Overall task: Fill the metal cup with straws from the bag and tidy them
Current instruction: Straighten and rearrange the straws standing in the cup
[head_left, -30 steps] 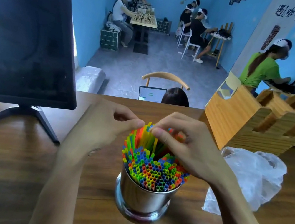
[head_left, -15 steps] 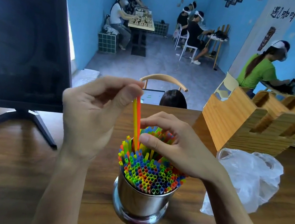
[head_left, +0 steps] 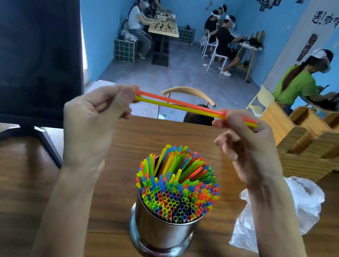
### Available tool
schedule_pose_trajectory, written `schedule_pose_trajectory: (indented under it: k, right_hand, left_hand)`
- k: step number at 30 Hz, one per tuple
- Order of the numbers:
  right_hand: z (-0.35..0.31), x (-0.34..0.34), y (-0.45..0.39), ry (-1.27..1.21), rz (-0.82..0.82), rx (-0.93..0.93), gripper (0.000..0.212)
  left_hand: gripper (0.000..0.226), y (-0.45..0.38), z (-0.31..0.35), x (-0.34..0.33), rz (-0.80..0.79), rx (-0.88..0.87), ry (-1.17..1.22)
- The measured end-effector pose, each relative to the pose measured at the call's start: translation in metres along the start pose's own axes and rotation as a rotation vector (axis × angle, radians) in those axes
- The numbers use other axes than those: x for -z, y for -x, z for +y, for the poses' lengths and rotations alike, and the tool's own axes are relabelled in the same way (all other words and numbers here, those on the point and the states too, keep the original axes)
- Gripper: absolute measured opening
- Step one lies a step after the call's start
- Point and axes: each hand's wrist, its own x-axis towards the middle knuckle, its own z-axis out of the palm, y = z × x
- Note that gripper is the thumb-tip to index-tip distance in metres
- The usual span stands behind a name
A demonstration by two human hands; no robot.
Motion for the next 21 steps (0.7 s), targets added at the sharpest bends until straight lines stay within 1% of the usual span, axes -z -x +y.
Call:
schedule_pose_trajectory:
  k: [2, 4, 7, 8, 9, 10, 12, 13, 15, 17, 18, 19, 21]
  right_hand:
    - [-0.002, 0.0, -0.001, -0.123, 0.081, 0.021, 0.015]
    - [-0.003, -0.003, -0.003, -0.199, 0.111, 0.066, 0.013]
    - [-0.004, -0.008, -0.004, -0.146, 0.11, 0.17, 0.016]
    - [-0.004, -0.01, -0.004, -0.109, 0.107, 0.202, 0.016]
    - [-0.004, -0.011, -0.004, -0.077, 0.104, 0.226, 0.015]
    - [-0.004, -0.011, -0.004, -0.042, 0.103, 0.247, 0.014]
    - [-0.002, -0.011, -0.003, 0.074, 0.112, 0.306, 0.02]
    - [-0.001, -0.011, -0.002, 0.14, 0.104, 0.341, 0.026]
    - [0.005, -0.013, 0.0, 0.257, 0.05, 0.378, 0.047]
    - [0.012, -0.015, 0.004, 0.379, -0.031, 0.362, 0.063]
    - [0.016, -0.016, 0.006, 0.462, -0.063, 0.354, 0.064]
    - [0.02, -0.016, 0.008, 0.559, -0.089, 0.354, 0.059]
    - [0.025, -0.014, 0.01, 0.751, -0.127, 0.378, 0.041]
  left_hand:
    - [0.014, 0.005, 0.004, -0.003, -0.15, 0.075, -0.039]
    - [0.008, 0.008, 0.004, -0.004, -0.308, 0.166, -0.115]
    - [0.016, 0.011, 0.004, -0.002, -0.611, 0.3, -0.263]
    - [0.018, 0.013, 0.003, -0.002, -0.681, 0.31, -0.295]
    - [0.018, 0.013, 0.001, -0.003, -0.703, 0.308, -0.313]
    - [0.016, 0.013, -0.001, -0.003, -0.683, 0.299, -0.325]
    - [0.007, 0.011, -0.007, -0.005, -0.579, 0.265, -0.36]
    - [0.007, 0.011, -0.01, -0.007, -0.533, 0.242, -0.39]
    - [0.01, 0.012, -0.018, -0.012, -0.476, 0.191, -0.503]
    - [0.008, 0.014, -0.024, -0.019, -0.481, 0.16, -0.609]
    - [0.008, 0.015, -0.027, -0.022, -0.502, 0.148, -0.63]
    - [0.008, 0.015, -0.028, -0.024, -0.527, 0.145, -0.633]
    - [0.008, 0.014, -0.028, -0.028, -0.595, 0.145, -0.625]
